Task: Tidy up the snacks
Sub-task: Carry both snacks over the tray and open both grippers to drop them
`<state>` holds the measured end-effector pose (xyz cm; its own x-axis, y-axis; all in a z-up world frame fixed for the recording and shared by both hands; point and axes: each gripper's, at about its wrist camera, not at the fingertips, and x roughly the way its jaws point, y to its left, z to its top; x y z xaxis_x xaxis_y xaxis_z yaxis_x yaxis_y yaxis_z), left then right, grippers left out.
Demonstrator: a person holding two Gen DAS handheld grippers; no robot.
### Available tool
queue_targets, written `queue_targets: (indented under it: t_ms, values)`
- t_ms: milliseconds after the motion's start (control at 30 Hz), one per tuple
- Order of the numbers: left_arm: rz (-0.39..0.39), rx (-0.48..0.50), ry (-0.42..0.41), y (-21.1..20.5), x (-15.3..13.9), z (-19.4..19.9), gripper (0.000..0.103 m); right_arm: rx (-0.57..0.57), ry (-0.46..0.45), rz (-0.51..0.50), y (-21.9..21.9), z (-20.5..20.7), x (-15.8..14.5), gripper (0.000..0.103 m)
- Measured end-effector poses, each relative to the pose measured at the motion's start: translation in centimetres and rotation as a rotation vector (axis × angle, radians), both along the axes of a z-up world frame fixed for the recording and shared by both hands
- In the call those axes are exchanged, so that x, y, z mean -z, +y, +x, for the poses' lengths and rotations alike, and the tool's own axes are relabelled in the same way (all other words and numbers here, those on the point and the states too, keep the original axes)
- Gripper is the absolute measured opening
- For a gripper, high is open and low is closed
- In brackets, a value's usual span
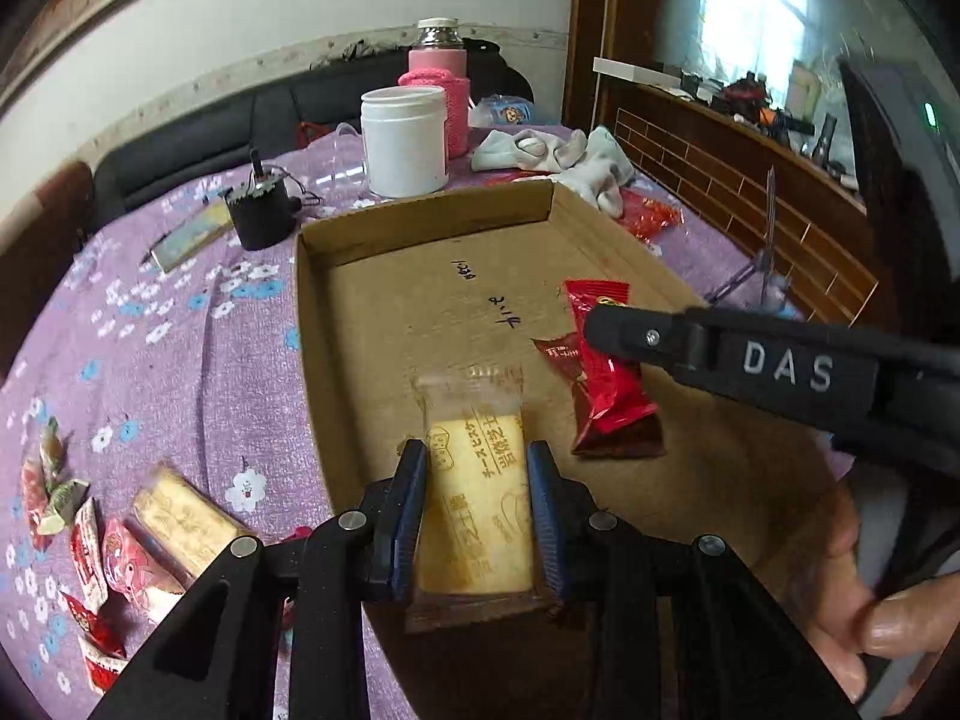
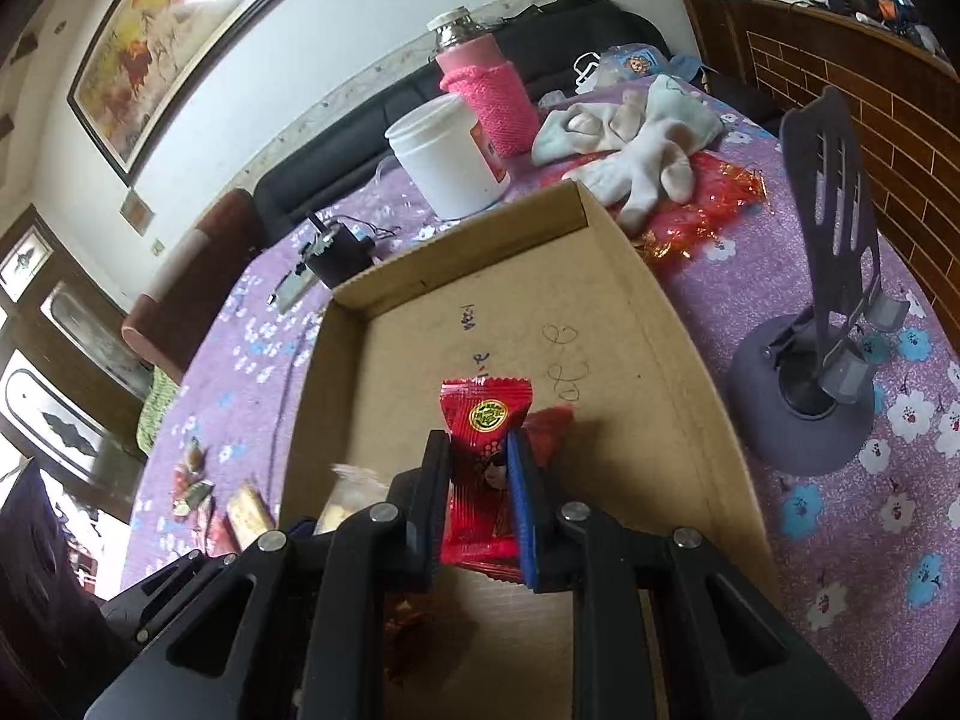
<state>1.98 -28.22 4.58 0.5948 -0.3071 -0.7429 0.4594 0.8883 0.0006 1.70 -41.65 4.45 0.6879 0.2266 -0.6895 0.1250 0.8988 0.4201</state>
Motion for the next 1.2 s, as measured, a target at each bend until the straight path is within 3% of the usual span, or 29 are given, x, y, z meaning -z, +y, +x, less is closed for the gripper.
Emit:
queue_targets:
  t_ms: [333, 400, 533, 767, 900, 1033, 1200]
  values:
    - [0.025, 0.013, -0.092, 0.3, 0.1, -1.3, 0.035, -0.02, 0.015, -0.087, 1.5, 0.2, 0.3, 0.021]
    - [0.029, 0.014, -0.103, 0.4, 0.0, -1.4, 0.035, -0.024, 0.019, -0.086, 1.6, 0.3, 0.4, 0.03]
    - [0.03, 0.018, -0.134, 0.4, -0.4, -1.9, 0.035, -0.012, 0.005, -0.106, 1.7, 0.1, 0.0, 0.039]
    - [0.026, 0.018, -0.158, 0.5, -0.7, -2.1, 0.035, -0.006, -0.053, -0.078, 1.6, -0.7, -1.2, 0.071]
    - [0.015, 0.01, -0.165, 0.8, -1.0, -2.2, 0.035, 0.001, -0.08, -0.064, 2.0, -1.2, -2.2, 0.081]
    - [-0.007, -0.009, -0.174, 1.4, -1.5, -2.3, 0.035, 0.031, -0.115, -0.029, 2.0, -1.7, -3.2, 0.084]
    - [-0.034, -0.033, -0.174, 2.3, -2.0, -2.0, 0.035, -0.004, -0.245, -0.114, 3.4, -3.2, -5.4, 0.094]
